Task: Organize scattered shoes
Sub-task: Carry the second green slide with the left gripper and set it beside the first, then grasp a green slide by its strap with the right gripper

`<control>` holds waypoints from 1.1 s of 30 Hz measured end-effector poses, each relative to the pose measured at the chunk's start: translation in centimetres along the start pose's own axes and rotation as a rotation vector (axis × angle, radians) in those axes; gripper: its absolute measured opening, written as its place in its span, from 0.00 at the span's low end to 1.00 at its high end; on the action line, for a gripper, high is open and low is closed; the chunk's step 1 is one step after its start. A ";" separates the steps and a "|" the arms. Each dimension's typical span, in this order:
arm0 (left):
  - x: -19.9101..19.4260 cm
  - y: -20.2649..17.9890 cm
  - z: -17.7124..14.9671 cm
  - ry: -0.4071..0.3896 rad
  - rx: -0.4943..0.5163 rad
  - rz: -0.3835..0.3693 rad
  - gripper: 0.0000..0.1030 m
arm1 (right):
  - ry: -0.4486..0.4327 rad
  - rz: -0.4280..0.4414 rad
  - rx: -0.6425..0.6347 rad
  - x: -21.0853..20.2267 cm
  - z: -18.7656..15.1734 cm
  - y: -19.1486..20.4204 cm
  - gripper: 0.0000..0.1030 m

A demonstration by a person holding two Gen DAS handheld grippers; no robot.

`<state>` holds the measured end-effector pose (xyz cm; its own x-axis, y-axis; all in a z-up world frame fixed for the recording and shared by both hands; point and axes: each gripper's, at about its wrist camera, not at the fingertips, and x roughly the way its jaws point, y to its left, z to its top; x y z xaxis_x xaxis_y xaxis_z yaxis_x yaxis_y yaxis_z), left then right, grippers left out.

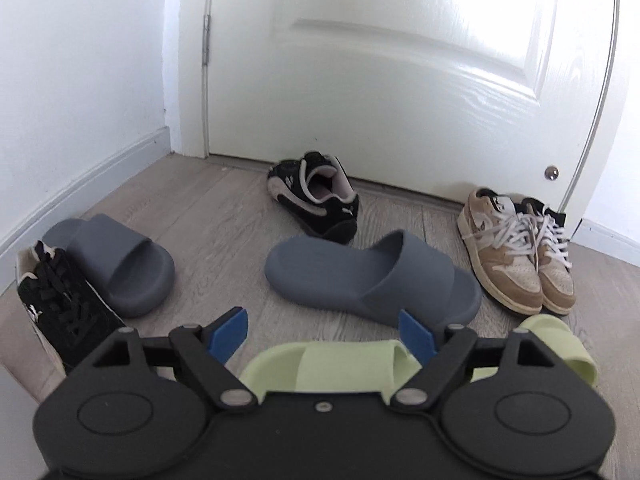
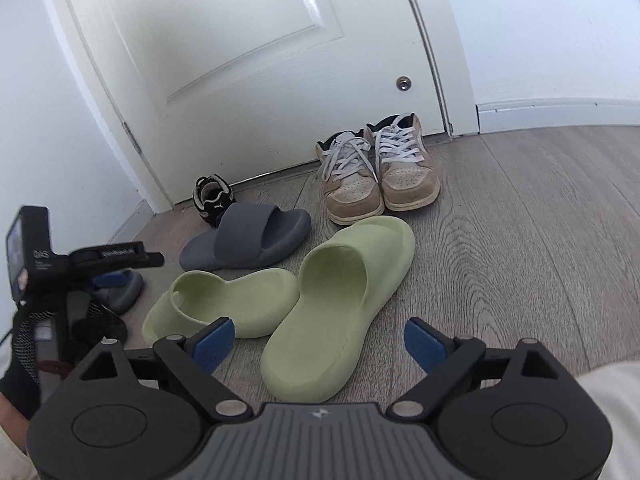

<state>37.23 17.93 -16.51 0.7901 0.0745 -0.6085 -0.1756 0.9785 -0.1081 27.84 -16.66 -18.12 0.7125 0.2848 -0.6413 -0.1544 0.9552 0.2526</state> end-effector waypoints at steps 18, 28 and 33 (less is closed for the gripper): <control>2.2 -1.7 -0.4 -0.003 0.075 -0.052 0.87 | 0.199 0.055 -0.630 13.2 5.4 0.2 0.91; 2.5 -4.7 -1.8 0.006 0.238 -0.059 0.87 | 0.350 0.158 -0.674 19.8 7.3 -1.5 0.91; 2.8 -4.7 -1.9 0.015 0.243 -0.030 0.87 | 0.350 0.098 -0.557 20.2 6.7 -2.5 0.61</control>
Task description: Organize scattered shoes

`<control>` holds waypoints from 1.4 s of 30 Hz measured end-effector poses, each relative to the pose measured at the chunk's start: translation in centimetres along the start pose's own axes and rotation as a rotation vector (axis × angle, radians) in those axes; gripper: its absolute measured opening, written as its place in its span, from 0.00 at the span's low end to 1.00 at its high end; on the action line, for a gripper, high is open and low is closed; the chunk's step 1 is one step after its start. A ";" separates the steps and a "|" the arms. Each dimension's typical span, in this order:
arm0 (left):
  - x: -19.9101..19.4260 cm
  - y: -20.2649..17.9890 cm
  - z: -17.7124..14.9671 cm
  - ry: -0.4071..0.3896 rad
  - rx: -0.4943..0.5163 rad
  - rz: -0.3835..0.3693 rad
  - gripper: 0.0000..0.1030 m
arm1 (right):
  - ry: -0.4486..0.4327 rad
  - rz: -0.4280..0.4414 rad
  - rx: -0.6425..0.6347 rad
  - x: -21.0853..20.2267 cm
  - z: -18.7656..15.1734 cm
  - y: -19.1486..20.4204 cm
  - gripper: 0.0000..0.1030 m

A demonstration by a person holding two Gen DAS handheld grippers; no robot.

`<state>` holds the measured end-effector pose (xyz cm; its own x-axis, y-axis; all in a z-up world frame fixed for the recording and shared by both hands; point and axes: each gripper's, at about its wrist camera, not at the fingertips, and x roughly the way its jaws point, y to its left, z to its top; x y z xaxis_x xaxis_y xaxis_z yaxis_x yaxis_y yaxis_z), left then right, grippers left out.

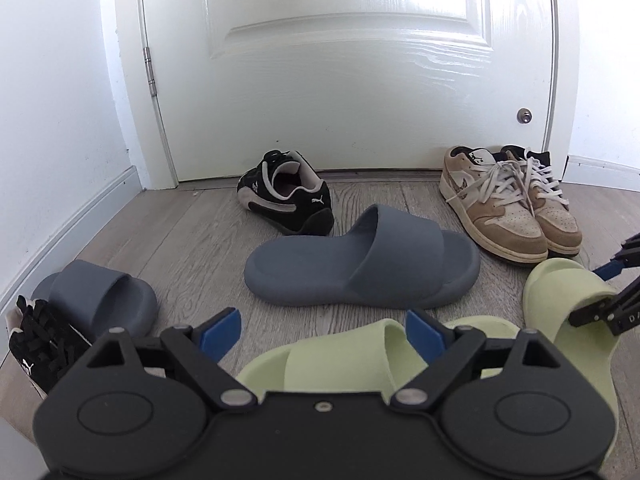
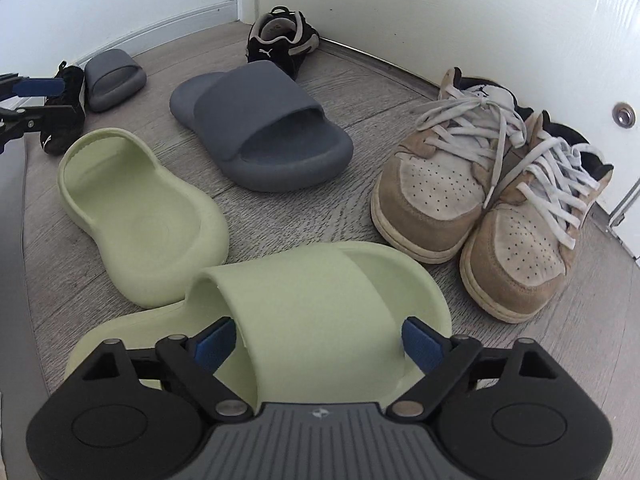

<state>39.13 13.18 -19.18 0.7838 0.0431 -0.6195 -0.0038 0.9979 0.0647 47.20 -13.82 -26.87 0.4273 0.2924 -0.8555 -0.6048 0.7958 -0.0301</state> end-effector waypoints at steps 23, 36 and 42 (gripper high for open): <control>-0.2 0.3 -0.1 0.012 -0.026 0.002 0.87 | 0.056 -0.044 1.000 -7.5 -11.0 3.1 0.91; -0.2 -1.2 -0.8 0.023 0.066 0.019 0.87 | 0.000 0.157 1.043 -7.4 -11.8 6.6 0.91; -0.3 -1.3 -0.9 0.023 0.069 0.015 0.87 | -0.115 0.342 1.426 -7.8 -16.0 4.2 0.90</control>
<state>38.34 11.93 -19.78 0.7694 0.0602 -0.6359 0.0281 0.9914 0.1278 30.58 -21.19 -28.61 0.4942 0.5551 -0.6690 0.4455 0.4991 0.7433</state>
